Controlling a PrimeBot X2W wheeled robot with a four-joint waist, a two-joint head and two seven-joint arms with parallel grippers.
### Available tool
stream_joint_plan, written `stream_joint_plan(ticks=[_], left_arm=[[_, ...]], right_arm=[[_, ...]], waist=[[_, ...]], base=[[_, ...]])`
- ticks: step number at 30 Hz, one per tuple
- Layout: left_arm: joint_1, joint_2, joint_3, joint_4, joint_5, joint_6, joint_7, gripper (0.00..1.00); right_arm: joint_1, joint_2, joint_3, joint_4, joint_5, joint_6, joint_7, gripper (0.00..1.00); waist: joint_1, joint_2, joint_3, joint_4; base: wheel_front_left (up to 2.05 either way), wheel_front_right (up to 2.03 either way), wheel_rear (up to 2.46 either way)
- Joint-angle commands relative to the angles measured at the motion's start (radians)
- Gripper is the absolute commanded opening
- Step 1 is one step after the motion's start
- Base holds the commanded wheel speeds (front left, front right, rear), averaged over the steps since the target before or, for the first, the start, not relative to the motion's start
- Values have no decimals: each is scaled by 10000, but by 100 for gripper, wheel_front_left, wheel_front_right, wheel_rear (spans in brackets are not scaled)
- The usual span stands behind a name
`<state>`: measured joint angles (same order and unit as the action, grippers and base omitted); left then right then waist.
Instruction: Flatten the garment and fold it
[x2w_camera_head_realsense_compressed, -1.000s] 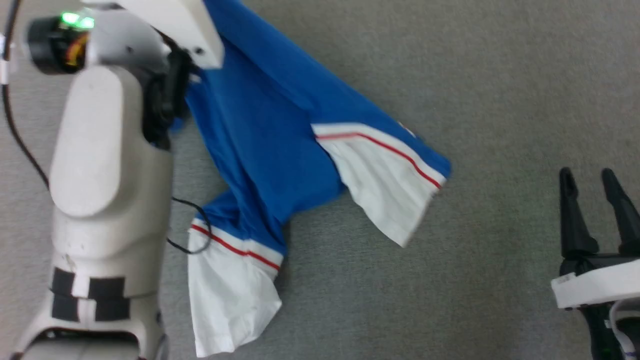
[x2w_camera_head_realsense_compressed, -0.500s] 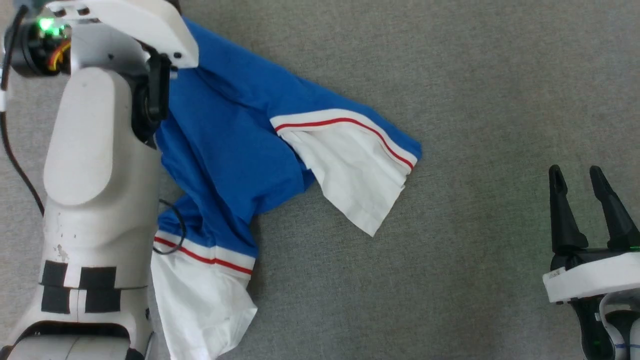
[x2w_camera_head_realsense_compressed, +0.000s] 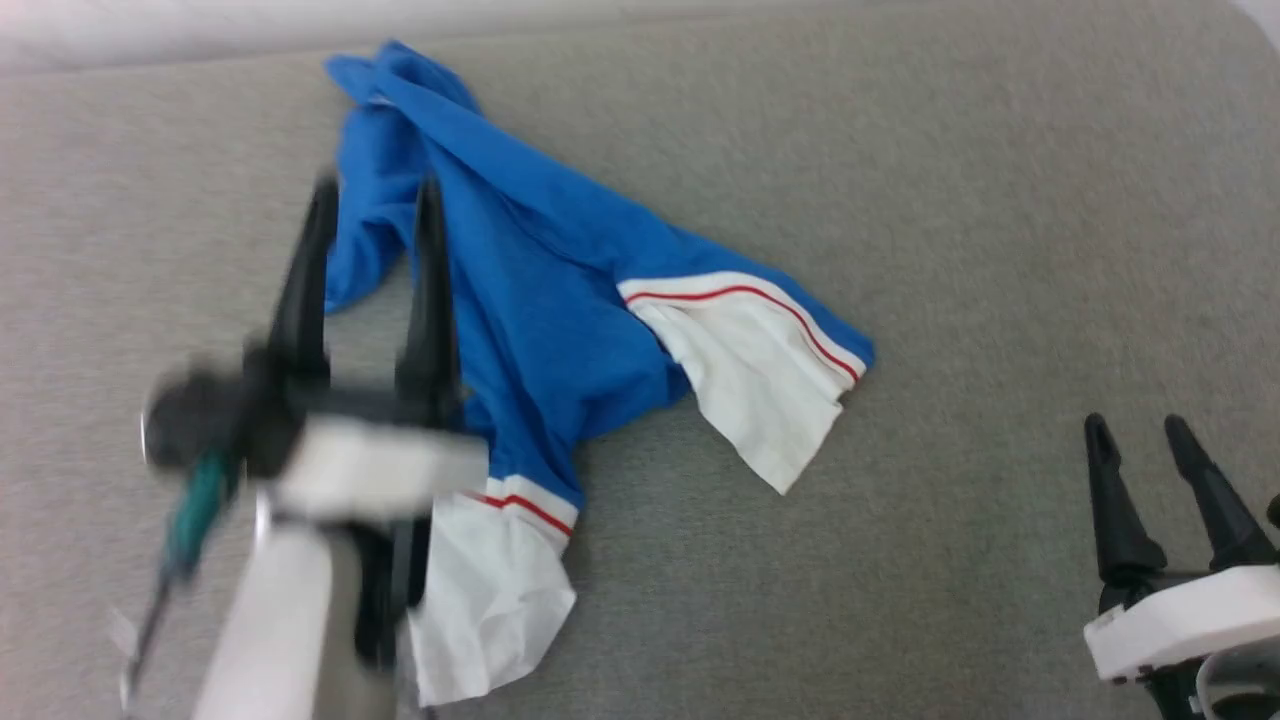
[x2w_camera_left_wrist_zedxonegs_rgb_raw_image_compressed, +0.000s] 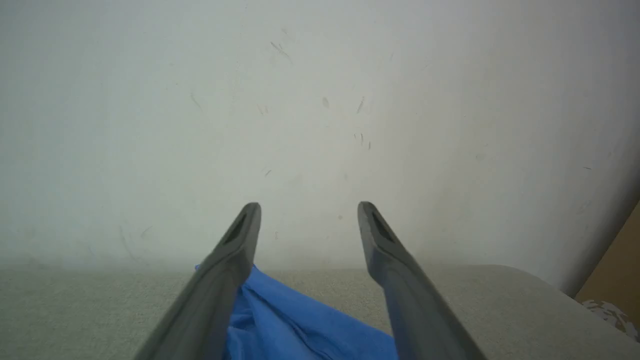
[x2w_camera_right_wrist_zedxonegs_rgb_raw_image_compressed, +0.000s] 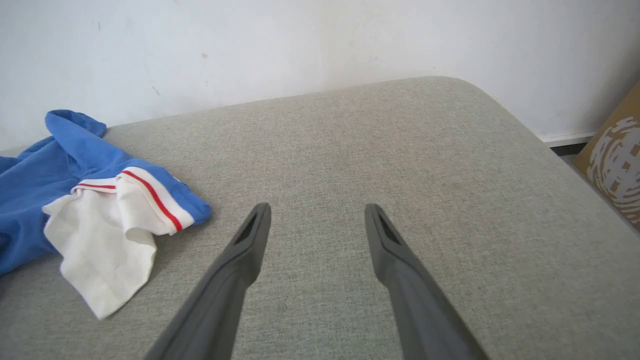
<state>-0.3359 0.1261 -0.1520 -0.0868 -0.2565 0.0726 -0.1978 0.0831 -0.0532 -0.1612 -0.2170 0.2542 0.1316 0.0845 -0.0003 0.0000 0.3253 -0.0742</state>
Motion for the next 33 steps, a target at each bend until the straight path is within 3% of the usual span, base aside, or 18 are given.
stream_joint_plan(ticks=[1, 7, 13, 18, 26, 33], left_arm=[[810, -36, -9, -406, 13, 129, -208, 100], [4033, -413, 256, -1756, -72, 746, -618, 100], [4639, -611, 257, -2080, -16, 622, -636, 100], [4150, -695, 151, -2162, 102, 410, -638, 100], [3544, -751, -256, -2028, 76, 317, -639, 100], [3376, -756, -484, -2021, -154, 569, -639, 100]], right_arm=[[131, 30, 41, -79, 2, -9, 47, 100], [528, 30, 224, -234, 11, -9, 223, 100], [584, -91, 891, -670, -617, -9, 859, 100], [56, -1311, 2042, -722, -623, -9, 2124, 100], [-1346, -3518, 3933, 202, -297, -9, 3661, 100], [-2073, -4564, 5570, 1109, 104, -9, 4670, 100]], waist=[[3, 0, -1017, 878], [3, 0, -1336, 1148], [3, 0, -1303, 1639], [3, 0, -929, 2079], [3, 0, -326, 2861], [3, 0, -172, 3391]], base=[[0, 0, 0], [0, 0, 0], [0, 0, 0], [0, 0, 0], [0, 0, 0], [0, 0, 0]])
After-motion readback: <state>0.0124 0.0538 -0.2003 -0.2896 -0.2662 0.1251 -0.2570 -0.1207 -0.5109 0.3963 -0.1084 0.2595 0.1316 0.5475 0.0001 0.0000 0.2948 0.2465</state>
